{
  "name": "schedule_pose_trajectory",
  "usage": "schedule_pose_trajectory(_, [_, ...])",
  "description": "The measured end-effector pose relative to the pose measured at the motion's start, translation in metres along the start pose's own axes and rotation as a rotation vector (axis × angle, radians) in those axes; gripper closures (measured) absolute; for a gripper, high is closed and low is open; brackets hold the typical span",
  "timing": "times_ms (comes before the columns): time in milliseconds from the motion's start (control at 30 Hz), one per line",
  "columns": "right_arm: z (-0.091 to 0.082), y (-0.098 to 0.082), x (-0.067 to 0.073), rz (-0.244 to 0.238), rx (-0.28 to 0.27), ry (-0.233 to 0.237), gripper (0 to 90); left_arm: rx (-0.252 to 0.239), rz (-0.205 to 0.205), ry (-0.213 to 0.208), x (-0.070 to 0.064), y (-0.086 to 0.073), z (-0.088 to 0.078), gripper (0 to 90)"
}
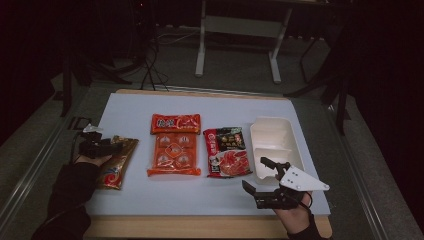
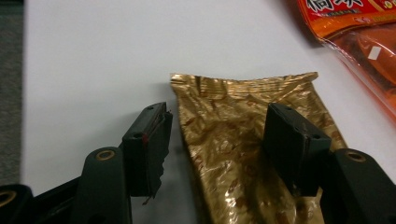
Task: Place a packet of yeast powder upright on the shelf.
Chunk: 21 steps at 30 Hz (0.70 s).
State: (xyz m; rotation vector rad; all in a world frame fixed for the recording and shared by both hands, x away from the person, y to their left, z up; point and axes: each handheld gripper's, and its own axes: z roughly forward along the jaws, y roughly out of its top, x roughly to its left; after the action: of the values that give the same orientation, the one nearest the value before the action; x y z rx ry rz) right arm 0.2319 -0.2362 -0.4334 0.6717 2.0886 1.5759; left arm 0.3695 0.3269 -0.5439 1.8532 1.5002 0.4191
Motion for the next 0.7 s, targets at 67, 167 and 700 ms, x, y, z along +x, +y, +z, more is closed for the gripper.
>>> schedule_pose_trajectory(67, [0.0,0.0,0.001,-0.005,0.004,0.003,10.0,0.01,-0.008,-0.033,-0.001,0.002,0.003,45.0])
schedule_pose_trajectory(167, [0.0,0.0,0.001,-0.006,0.006,0.005,10.1,0.021,0.003,-0.033,-0.005,0.003,0.004,51.2])
schedule_pose_trajectory(700, [0.001,-0.001,0.0,0.001,0.012,0.017,11.3,0.054,0.104,0.083,-0.022,0.012,-0.001,89.6])
